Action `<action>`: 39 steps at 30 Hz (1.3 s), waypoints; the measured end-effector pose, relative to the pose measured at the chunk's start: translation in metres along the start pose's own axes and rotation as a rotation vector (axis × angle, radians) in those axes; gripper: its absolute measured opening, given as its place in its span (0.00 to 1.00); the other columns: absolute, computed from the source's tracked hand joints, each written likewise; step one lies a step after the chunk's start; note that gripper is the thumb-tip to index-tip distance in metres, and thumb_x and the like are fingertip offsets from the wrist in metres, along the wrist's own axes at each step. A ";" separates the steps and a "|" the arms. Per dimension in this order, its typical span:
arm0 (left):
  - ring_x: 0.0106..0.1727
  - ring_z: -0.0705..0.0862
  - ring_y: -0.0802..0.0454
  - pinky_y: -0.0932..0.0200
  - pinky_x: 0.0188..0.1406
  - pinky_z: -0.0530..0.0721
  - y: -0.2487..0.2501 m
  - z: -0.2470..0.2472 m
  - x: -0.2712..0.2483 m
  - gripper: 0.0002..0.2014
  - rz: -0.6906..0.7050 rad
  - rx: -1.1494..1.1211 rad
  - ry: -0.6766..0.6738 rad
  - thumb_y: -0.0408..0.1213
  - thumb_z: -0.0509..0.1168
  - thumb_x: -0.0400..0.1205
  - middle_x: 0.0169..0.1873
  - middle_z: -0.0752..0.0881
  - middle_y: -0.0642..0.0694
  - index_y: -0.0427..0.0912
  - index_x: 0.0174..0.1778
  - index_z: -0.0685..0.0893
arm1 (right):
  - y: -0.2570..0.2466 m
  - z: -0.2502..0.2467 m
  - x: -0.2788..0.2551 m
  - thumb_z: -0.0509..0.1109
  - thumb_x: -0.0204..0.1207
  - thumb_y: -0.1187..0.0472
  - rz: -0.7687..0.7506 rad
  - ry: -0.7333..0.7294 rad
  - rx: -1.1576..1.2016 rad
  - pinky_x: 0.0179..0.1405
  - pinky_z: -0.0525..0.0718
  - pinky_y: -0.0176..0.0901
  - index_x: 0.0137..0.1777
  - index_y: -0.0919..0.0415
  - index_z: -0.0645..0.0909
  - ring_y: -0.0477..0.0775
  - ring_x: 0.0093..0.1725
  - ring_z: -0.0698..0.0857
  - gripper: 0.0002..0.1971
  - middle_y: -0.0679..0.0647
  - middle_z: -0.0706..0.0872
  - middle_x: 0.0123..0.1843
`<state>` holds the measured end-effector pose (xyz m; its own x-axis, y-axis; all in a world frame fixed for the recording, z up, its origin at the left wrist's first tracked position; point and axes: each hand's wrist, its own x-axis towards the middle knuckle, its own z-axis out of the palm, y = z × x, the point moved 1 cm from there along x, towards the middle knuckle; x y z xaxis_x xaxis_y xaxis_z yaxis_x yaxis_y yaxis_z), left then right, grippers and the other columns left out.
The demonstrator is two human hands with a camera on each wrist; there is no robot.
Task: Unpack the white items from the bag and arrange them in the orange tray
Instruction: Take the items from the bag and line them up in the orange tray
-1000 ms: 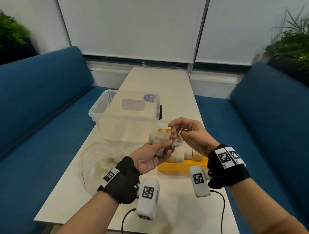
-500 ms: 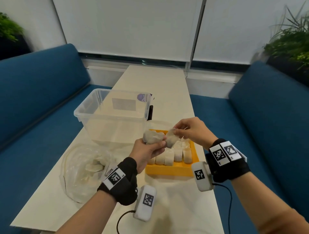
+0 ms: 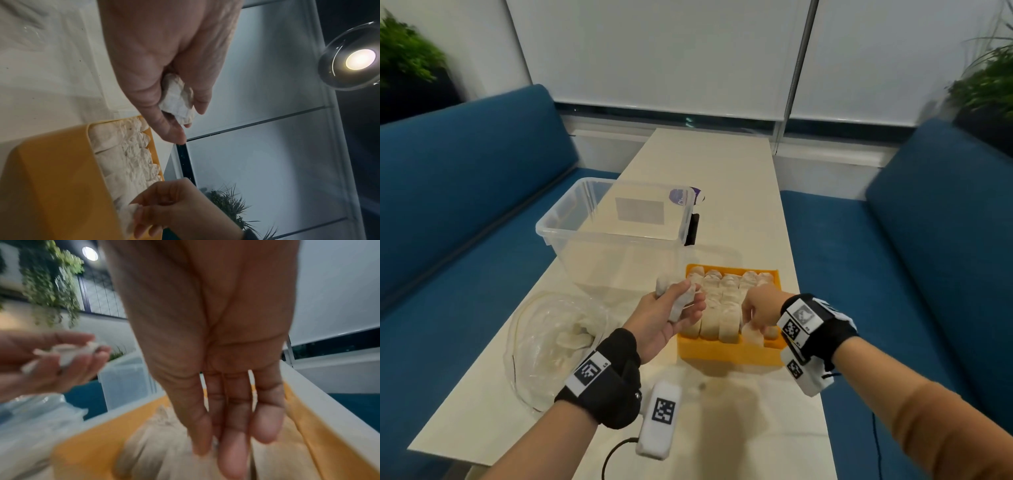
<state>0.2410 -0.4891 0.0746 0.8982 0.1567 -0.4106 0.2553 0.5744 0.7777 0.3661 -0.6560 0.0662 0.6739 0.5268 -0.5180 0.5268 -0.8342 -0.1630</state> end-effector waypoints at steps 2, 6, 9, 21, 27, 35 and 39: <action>0.50 0.89 0.46 0.58 0.48 0.90 0.000 -0.001 -0.002 0.19 -0.003 0.013 0.005 0.41 0.66 0.83 0.56 0.88 0.33 0.31 0.64 0.82 | -0.003 0.002 0.008 0.66 0.78 0.71 0.009 0.031 -0.009 0.37 0.81 0.35 0.59 0.68 0.84 0.55 0.40 0.86 0.12 0.64 0.89 0.54; 0.49 0.90 0.46 0.57 0.48 0.90 0.001 -0.004 -0.005 0.21 -0.015 0.003 0.014 0.45 0.66 0.83 0.52 0.89 0.34 0.31 0.65 0.80 | -0.003 0.001 0.024 0.65 0.80 0.69 0.065 0.133 -0.074 0.56 0.82 0.44 0.64 0.68 0.82 0.59 0.57 0.82 0.14 0.61 0.82 0.59; 0.47 0.90 0.46 0.56 0.47 0.90 0.002 -0.006 -0.006 0.24 -0.039 -0.007 0.029 0.50 0.64 0.83 0.51 0.90 0.34 0.31 0.64 0.80 | 0.000 0.002 0.031 0.67 0.79 0.66 0.099 0.185 -0.110 0.62 0.82 0.47 0.64 0.67 0.81 0.61 0.62 0.81 0.15 0.60 0.79 0.66; 0.51 0.90 0.43 0.56 0.45 0.89 0.014 0.005 -0.009 0.39 -0.166 -0.002 -0.082 0.69 0.48 0.79 0.55 0.89 0.32 0.37 0.66 0.78 | -0.061 -0.043 -0.041 0.70 0.77 0.49 -0.335 0.460 0.446 0.43 0.77 0.34 0.57 0.56 0.86 0.37 0.36 0.78 0.14 0.48 0.85 0.45; 0.51 0.90 0.43 0.56 0.43 0.91 0.018 0.006 -0.014 0.34 -0.169 -0.003 -0.119 0.65 0.51 0.81 0.51 0.90 0.35 0.38 0.65 0.80 | -0.074 -0.031 -0.053 0.72 0.74 0.54 -0.375 0.524 0.488 0.34 0.70 0.32 0.52 0.48 0.86 0.40 0.35 0.74 0.08 0.46 0.78 0.36; 0.51 0.90 0.45 0.58 0.42 0.91 0.019 -0.001 -0.019 0.20 -0.163 -0.068 -0.159 0.42 0.63 0.85 0.59 0.87 0.30 0.31 0.68 0.77 | -0.062 -0.044 -0.061 0.73 0.73 0.67 -0.452 0.471 0.767 0.39 0.84 0.36 0.46 0.60 0.87 0.43 0.34 0.85 0.04 0.53 0.88 0.35; 0.42 0.90 0.49 0.60 0.42 0.90 0.022 -0.005 -0.019 0.21 -0.073 -0.060 -0.198 0.29 0.68 0.78 0.52 0.89 0.32 0.29 0.67 0.78 | -0.053 -0.051 -0.067 0.69 0.74 0.74 -0.474 0.468 0.844 0.48 0.88 0.38 0.48 0.62 0.87 0.47 0.44 0.88 0.09 0.55 0.91 0.46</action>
<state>0.2280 -0.4754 0.0966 0.9324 -0.0447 -0.3588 0.3060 0.6259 0.7174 0.3193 -0.6389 0.1526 0.7208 0.6867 0.0944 0.3793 -0.2768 -0.8829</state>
